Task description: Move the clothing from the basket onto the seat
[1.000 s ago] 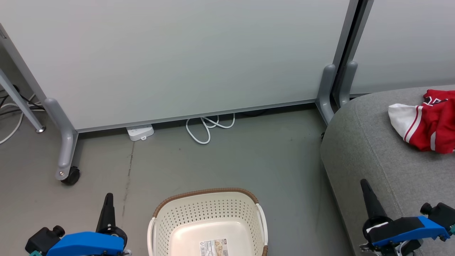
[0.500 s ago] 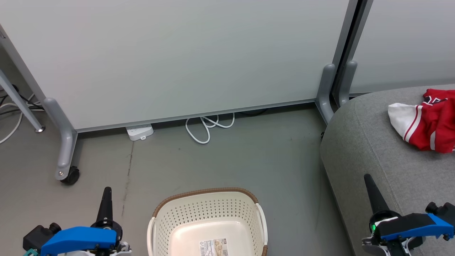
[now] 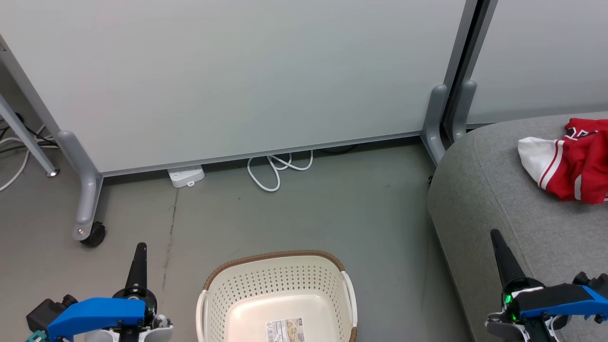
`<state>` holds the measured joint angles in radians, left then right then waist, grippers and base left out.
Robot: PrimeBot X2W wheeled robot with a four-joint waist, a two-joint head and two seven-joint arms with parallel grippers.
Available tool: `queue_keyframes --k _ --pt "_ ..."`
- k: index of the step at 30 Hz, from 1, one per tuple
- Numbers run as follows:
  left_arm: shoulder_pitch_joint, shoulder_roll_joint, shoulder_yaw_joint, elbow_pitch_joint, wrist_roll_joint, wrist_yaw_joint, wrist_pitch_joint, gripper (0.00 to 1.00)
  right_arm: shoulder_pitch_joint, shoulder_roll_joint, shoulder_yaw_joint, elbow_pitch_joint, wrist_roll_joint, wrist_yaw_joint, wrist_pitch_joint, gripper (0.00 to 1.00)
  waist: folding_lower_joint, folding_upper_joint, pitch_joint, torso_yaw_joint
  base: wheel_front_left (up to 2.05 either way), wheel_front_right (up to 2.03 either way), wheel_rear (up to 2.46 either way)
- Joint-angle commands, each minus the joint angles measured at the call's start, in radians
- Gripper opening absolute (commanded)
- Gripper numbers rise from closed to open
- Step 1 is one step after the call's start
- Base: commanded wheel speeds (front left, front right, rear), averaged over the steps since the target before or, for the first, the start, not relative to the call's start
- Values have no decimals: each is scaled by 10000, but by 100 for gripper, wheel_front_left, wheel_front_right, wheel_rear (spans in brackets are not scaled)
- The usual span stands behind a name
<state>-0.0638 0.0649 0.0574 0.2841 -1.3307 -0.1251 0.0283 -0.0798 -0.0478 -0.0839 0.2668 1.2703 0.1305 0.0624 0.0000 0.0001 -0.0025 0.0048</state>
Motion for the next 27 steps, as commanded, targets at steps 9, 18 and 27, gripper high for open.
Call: queue_keyframes --k 9,18,27 --pt "-307 -24 210 -184 -780 -72 251 0 -250 -35 -108 -147 957 3 166 0 0 -1 11 -10 0 0 0" --pt "-364 -63 327 -250 -1377 -80 434 0 -276 -37 -167 -169 1689 3 280 0 0 -1 21 -20 0 0 0" --pt "-433 -103 448 -308 -1931 -86 609 0 -301 -37 -225 -191 2367 3 387 0 0 -1 32 -30 0 0 0"
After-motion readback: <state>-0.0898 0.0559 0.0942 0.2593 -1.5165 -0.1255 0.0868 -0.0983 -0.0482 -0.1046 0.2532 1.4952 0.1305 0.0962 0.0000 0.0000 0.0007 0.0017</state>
